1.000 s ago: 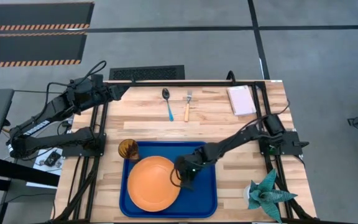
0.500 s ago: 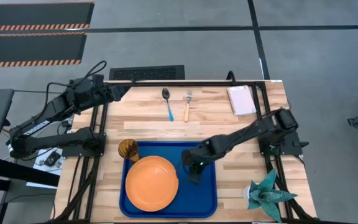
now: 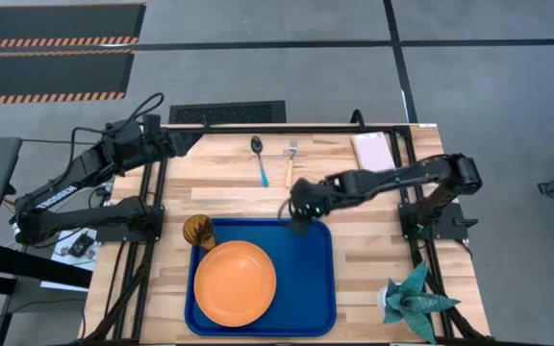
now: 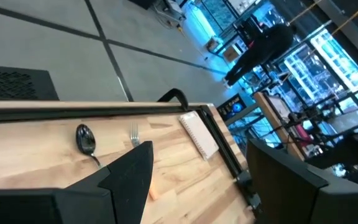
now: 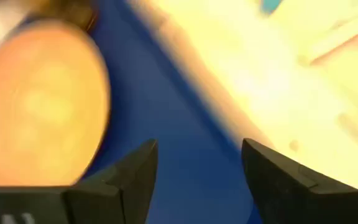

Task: Pick and place plate/cup/fork/spoon on tray
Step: Put the orange fork on the blue tray to the right of the orange plate

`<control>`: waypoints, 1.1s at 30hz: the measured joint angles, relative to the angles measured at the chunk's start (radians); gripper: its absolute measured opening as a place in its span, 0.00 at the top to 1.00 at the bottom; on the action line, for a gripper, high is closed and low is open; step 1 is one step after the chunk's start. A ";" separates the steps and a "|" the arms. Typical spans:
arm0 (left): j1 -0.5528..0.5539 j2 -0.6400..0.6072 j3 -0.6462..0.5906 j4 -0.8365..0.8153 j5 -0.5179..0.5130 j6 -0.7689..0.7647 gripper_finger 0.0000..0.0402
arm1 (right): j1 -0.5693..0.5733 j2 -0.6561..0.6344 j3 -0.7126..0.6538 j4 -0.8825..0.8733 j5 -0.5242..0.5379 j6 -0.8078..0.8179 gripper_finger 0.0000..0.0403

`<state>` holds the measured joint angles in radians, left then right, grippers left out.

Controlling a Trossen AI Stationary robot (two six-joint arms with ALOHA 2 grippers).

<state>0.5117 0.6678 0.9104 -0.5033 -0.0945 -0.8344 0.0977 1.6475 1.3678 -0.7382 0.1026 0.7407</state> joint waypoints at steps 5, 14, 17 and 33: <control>0.000 0.000 0.000 -0.012 0.002 0.002 0.39 | -0.077 0.087 0.000 0.093 0.035 -0.013 0.36; 0.001 0.002 0.000 -0.021 -0.050 0.007 0.39 | -0.222 0.272 0.037 0.259 0.030 -0.019 0.36; 0.001 0.008 0.000 -0.028 -0.049 0.006 0.39 | -0.272 0.312 0.088 0.208 0.024 -0.019 0.36; -0.022 0.224 0.000 0.089 0.101 0.093 0.39 | -0.390 -0.003 0.174 -0.289 0.193 0.011 0.36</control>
<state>0.4896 0.8919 0.9105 -0.4139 0.0069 -0.7414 -0.2924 1.6447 1.5414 -1.0267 0.2958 0.7521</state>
